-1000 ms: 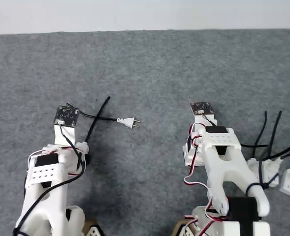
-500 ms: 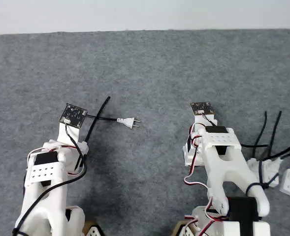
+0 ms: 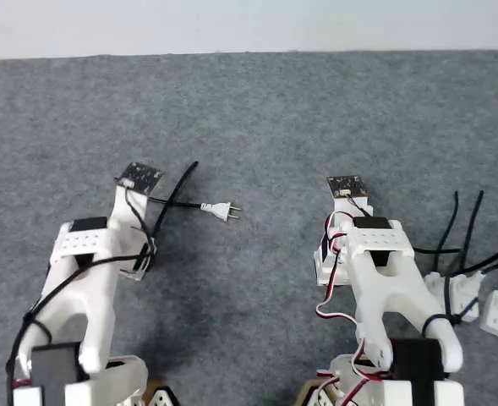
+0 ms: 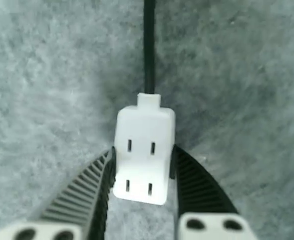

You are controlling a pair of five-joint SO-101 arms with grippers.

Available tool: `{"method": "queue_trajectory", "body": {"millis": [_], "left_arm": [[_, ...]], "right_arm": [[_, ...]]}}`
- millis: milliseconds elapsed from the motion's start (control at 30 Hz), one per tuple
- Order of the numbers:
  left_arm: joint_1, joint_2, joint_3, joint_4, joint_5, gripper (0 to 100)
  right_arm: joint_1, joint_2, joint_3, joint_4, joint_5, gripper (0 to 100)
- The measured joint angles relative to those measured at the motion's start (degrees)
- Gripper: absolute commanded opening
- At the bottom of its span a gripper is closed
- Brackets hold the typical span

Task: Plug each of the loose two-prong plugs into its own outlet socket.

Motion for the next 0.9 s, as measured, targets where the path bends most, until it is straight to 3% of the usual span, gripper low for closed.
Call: {"method": "queue_trajectory", "body": {"millis": [133, 500, 633, 900], "left_arm": [[1.8, 0.7, -1.1, 0.4, 4.6, 1], [17.7, -6.6, -0.1, 6.9, 40.2, 1], [18.0, -6.4, -0.4, 6.5, 42.0, 3], [17.1, -2.3, -3.3, 8.4, 38.7, 25]], "right_arm": [[0.3, 0.0, 0.0, 0.0, 0.0, 0.9], [0.2, 0.0, 0.0, 0.0, 0.0, 0.9], [0.2, 0.0, 0.0, 0.0, 0.0, 0.9], [0.2, 0.0, 0.0, 0.0, 0.0, 0.9]]}}
